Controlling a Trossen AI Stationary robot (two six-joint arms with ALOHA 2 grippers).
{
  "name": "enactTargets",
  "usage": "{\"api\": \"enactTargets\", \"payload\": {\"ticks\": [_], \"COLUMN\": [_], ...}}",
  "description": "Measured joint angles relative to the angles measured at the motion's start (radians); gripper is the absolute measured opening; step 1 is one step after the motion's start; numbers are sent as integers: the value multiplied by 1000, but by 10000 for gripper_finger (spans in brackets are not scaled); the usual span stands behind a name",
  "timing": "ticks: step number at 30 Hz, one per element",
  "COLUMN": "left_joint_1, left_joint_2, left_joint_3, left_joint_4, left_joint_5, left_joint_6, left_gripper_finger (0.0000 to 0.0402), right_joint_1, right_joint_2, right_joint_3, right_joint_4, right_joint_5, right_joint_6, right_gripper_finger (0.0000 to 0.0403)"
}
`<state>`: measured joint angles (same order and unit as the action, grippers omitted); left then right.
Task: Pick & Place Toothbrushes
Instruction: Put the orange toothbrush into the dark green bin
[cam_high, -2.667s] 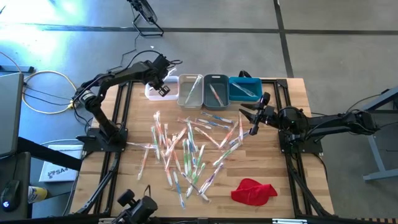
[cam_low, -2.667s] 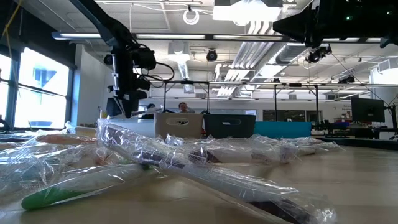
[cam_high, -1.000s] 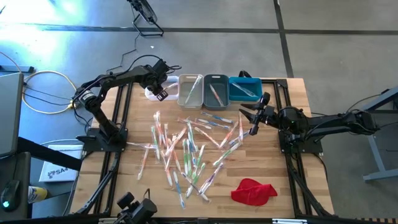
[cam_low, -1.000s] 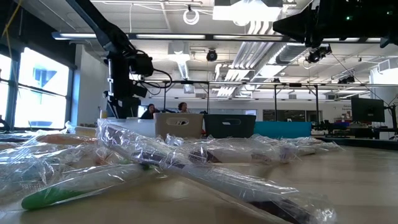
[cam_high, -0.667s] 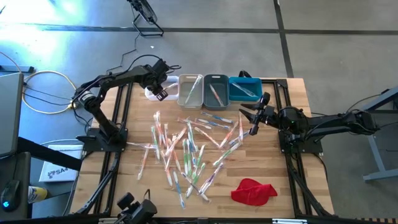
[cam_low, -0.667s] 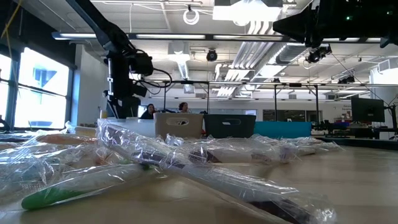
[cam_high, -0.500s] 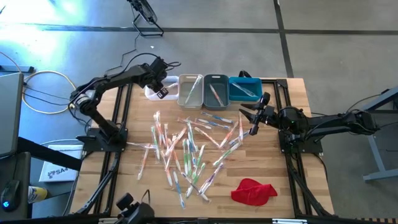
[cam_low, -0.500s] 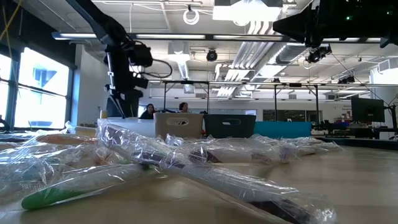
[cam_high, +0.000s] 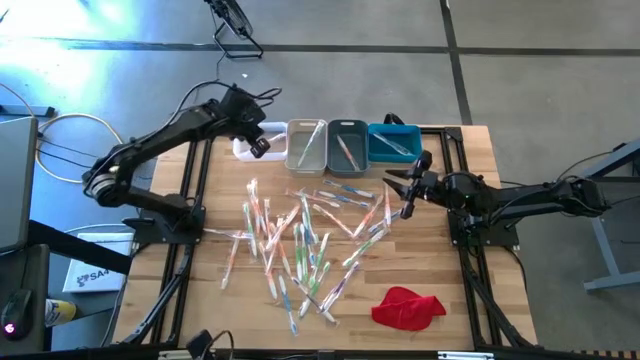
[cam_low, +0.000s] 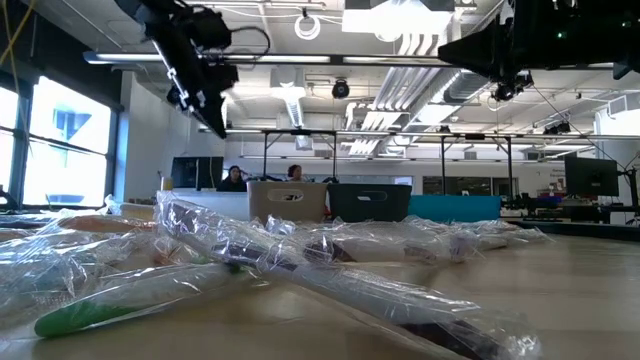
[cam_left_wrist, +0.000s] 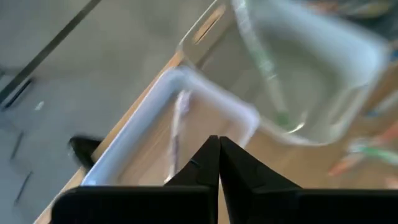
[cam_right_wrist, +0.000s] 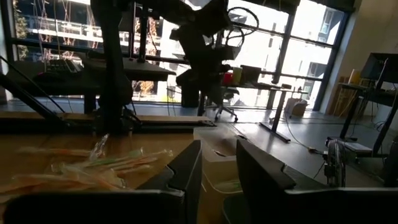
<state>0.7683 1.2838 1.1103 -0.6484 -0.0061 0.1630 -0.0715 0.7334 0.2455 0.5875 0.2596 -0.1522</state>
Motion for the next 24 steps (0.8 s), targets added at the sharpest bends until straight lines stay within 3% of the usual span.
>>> {"api": "enactTargets", "payload": {"ticks": [5,17,24], "left_joint_1": [-44,-104,-101], "left_joint_2": [-26,-29,-24], "left_joint_3": [0,0,-9], "left_joint_4": [29,238,210], "left_joint_5": [78,92,97], "left_joint_6": [49,128,128], "left_gripper_finger": [5,5,5], "right_joint_1": [0,0,0], "right_joint_2": [0,0,0], "right_joint_3": [0,0,0], "right_joint_4": [-8,-9,-9], "right_joint_5": [1,3,11], "right_joint_6": [60,84,183], "right_gripper_finger": [93,93,93]}}
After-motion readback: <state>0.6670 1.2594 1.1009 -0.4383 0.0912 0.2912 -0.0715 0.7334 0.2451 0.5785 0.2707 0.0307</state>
